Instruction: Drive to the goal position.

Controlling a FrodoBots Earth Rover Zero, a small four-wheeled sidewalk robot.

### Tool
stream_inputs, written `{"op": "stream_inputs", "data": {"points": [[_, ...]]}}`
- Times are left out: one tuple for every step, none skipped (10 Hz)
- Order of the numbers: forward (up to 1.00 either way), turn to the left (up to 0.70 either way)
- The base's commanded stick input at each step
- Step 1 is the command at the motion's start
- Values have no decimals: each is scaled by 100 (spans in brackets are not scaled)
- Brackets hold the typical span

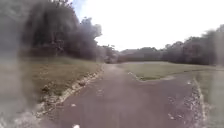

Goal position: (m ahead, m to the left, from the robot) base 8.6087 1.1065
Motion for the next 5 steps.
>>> {"op": "stream_inputs", "data": {"points": [[100, 0], [100, 0], [100, 0], [100, 0], [100, -3]]}}
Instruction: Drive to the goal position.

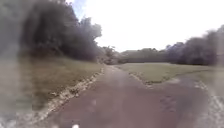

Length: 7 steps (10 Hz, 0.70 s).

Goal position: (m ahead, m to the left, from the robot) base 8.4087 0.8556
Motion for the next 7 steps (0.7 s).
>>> {"op": "stream_inputs", "data": {"points": [[100, -8], [100, -21], [100, -22], [100, -12], [100, -4], [100, 0], [100, 0]]}}
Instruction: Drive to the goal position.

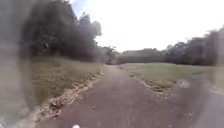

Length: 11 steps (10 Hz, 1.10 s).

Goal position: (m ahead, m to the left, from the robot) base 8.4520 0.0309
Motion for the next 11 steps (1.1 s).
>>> {"op": "stream_inputs", "data": {"points": [[100, 0], [100, 0], [100, 0], [100, 0], [100, 0], [100, 0], [100, 0], [100, 0], [100, 0], [100, 0], [100, 0]]}}
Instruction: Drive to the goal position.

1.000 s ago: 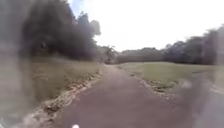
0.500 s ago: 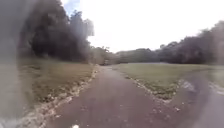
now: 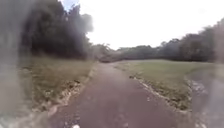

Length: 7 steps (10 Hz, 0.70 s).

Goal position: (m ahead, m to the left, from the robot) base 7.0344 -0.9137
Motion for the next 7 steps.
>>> {"op": "stream_inputs", "data": {"points": [[100, 0], [100, 0], [100, 0], [100, 0], [100, 0], [100, 0], [100, 0]]}}
